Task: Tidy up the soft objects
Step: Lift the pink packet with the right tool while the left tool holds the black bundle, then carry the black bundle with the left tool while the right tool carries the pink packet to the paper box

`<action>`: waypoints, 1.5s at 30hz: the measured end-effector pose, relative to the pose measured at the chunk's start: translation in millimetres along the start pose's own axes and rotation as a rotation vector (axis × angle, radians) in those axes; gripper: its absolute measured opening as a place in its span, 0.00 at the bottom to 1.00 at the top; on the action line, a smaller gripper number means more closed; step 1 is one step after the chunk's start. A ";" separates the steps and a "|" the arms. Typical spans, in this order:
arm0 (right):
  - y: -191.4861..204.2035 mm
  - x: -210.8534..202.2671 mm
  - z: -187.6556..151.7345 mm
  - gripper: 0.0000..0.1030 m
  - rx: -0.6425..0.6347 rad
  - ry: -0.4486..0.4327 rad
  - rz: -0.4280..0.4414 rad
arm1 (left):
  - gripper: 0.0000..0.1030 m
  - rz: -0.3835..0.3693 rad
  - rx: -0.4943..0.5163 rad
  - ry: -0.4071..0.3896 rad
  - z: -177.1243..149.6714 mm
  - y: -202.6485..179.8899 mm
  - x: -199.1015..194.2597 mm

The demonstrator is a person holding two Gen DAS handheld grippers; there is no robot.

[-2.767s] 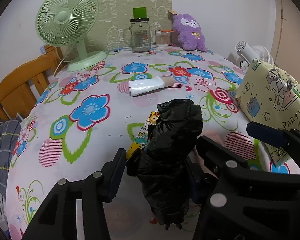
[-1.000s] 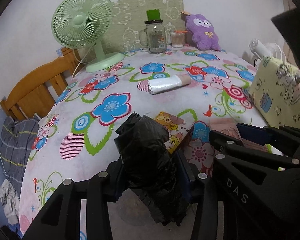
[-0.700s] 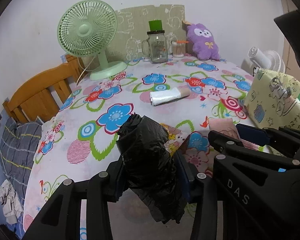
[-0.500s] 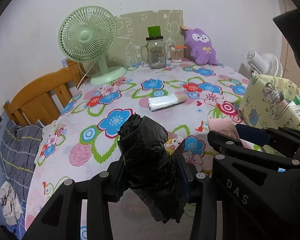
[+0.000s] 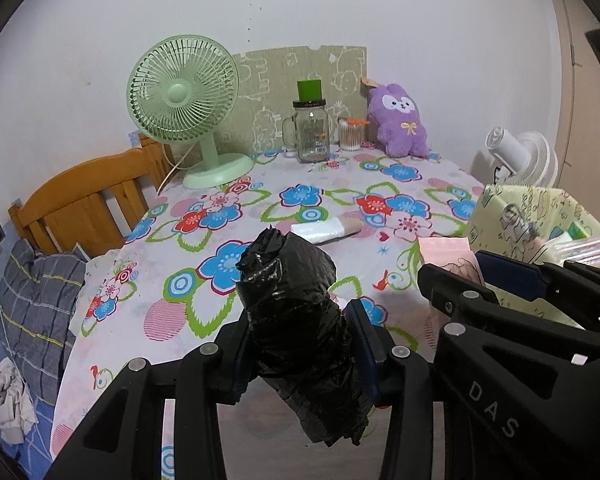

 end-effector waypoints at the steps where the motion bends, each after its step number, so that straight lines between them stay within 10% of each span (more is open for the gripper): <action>1: -0.3 -3.1 0.2 0.41 -0.001 -0.007 0.000 | 0.42 0.000 -0.003 -0.004 0.8 -0.6 -2.0; 45: -40.7 -88.7 13.0 0.41 0.006 -0.206 -0.019 | 0.42 -0.077 -0.029 -0.139 33.7 -51.7 -56.4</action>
Point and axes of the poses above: each gripper's, at about its wrist camera, not at the fingertips, and x roughly the way its jaws point, y to its left, z to its top, the point moved 1 cm from there along x, roughly the way its jaws point, and after that the axes turned 6 degrees about y, right-handed, at the moved point
